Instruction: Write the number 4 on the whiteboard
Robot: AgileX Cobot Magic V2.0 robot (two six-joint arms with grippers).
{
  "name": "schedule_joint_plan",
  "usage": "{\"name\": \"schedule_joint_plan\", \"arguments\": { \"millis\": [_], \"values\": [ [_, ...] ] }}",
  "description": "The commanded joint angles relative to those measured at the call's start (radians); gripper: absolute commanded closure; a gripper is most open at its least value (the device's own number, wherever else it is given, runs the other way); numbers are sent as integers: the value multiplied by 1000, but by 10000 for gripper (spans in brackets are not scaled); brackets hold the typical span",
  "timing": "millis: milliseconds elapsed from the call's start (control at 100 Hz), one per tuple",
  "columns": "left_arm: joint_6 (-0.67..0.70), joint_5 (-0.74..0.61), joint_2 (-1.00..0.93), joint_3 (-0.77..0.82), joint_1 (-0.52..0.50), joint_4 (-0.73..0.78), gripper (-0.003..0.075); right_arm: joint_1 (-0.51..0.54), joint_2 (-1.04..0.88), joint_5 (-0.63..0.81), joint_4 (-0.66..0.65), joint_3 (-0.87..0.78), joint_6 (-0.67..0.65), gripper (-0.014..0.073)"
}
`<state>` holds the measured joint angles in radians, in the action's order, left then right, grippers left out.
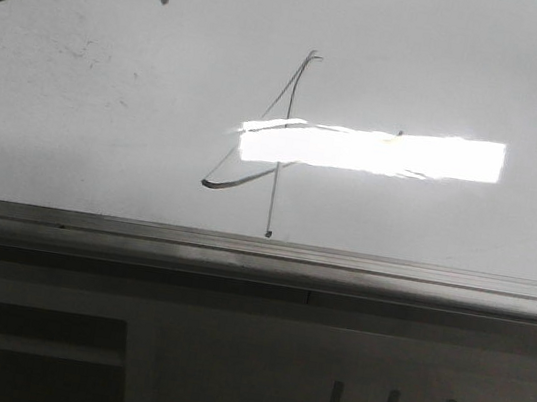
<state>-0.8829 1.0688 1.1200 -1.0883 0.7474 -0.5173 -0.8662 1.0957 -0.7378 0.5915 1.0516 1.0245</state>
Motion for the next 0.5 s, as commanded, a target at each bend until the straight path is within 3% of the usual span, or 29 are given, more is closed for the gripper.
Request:
{"name": "schedule_joint_plan", "arguments": {
  "millis": [0,120,350,490],
  "values": [
    [0,-26,-7,-36,12,-40,419,-5,-16,62,18,35,10,658],
    [0,-33,-7,-36,12,-40,479,-5,-16,62,18,35,10,658],
    [0,-57,-7,-36,12,-40,736,-5,-16,56,22,35,10,658],
    [0,-61,-7,-36,12,-40,741,-5,-16,58,38,35,10,657]
  ]
}}
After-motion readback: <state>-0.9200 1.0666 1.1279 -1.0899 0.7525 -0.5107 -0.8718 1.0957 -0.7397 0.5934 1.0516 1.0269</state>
